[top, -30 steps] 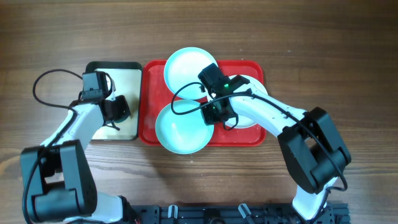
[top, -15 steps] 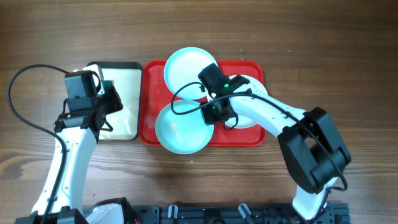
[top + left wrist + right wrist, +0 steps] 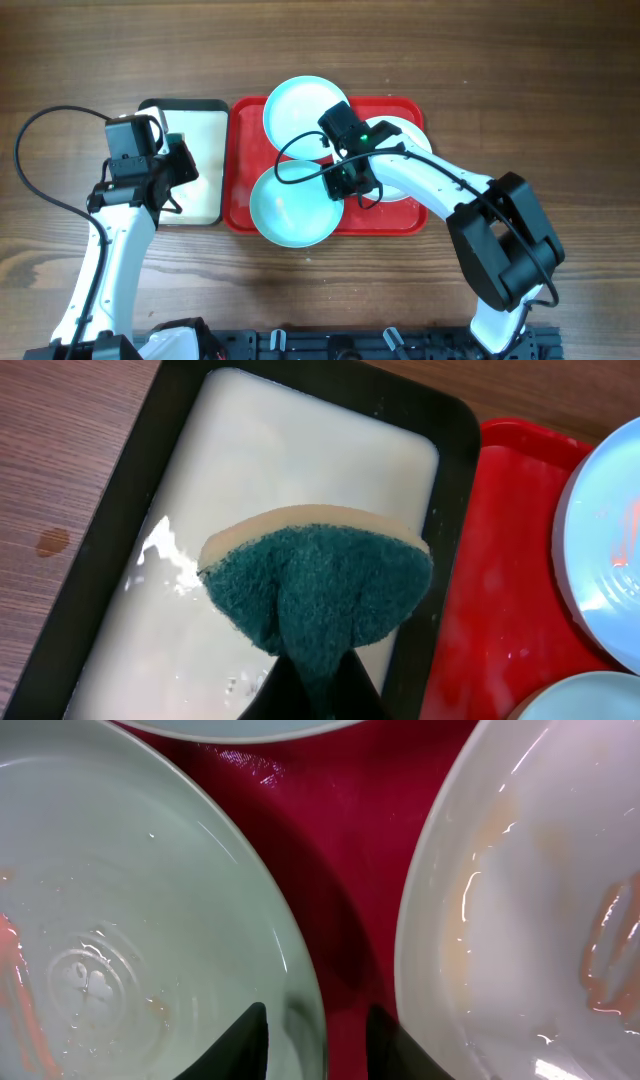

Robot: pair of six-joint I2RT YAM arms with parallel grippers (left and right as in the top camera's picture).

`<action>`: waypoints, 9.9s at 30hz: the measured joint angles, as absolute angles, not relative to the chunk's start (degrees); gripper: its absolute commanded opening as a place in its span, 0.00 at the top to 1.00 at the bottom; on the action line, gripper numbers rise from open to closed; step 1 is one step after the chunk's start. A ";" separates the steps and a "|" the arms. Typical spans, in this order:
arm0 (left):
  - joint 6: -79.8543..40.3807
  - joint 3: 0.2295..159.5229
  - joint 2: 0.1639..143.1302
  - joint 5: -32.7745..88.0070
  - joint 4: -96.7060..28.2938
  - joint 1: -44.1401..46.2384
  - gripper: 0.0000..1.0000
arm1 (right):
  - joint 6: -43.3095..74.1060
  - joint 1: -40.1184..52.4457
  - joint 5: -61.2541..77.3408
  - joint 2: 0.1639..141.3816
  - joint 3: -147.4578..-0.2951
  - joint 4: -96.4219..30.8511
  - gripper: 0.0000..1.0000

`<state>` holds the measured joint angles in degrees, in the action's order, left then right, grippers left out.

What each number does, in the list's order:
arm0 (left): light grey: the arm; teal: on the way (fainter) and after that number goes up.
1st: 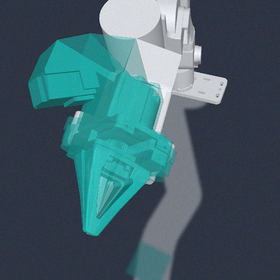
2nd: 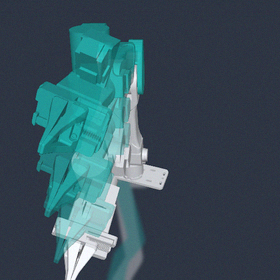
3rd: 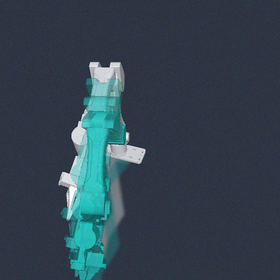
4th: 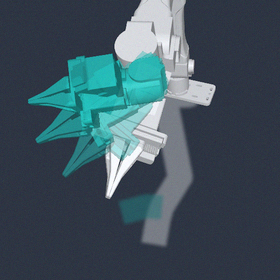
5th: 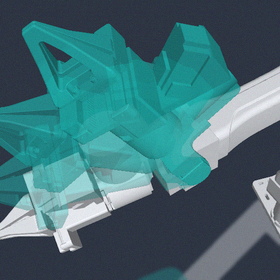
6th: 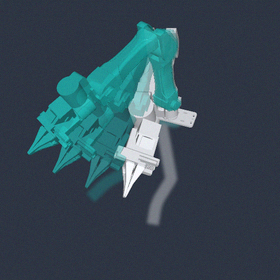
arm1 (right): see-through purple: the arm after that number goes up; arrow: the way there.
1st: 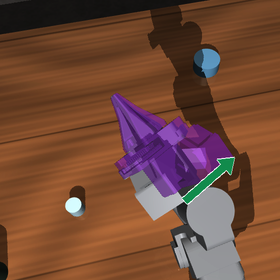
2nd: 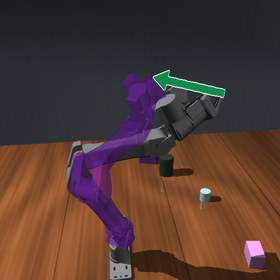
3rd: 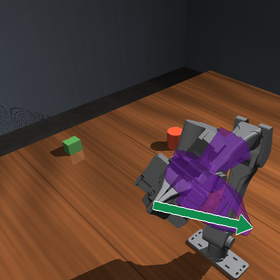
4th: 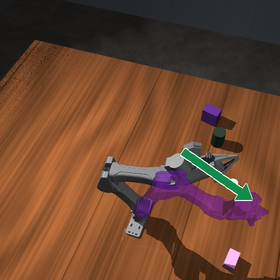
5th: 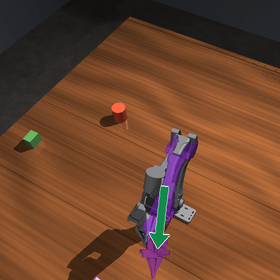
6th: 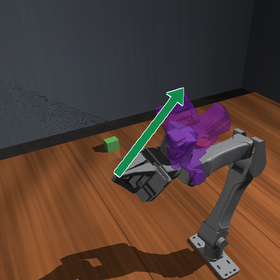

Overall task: Clean dirty plates on tray and stack at the side
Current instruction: 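Grip the rim of the top light-blue plate with the right gripper, then carry the sponge with the left gripper over the held blue plate, then scrub the blue plate surface with the sponge in the left gripper, then withdraw the left gripper with the sponge toward the black tray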

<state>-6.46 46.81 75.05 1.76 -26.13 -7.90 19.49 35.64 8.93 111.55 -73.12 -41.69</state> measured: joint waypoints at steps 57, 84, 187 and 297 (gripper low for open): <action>-6.48 46.81 75.05 5.72 -24.58 -7.90 0.96 | 12.10 25.43 -1.34 123.04 -92.36 -33.56 0.72; -6.48 47.55 75.11 5.69 -15.22 -7.90 0.96 | 13.32 25.43 6.02 123.13 -89.27 -30.41 0.73; -18.41 75.22 111.53 2.85 -31.11 16.38 0.96 | 13.82 25.45 10.94 123.13 -85.10 -23.68 0.96; -25.91 77.21 106.52 24.93 -27.09 13.37 0.96 | 13.82 25.52 14.92 123.57 -84.82 -23.22 0.96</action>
<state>-25.91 77.21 106.52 24.93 -27.09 13.37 13.82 25.52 14.92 123.57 -84.82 -23.22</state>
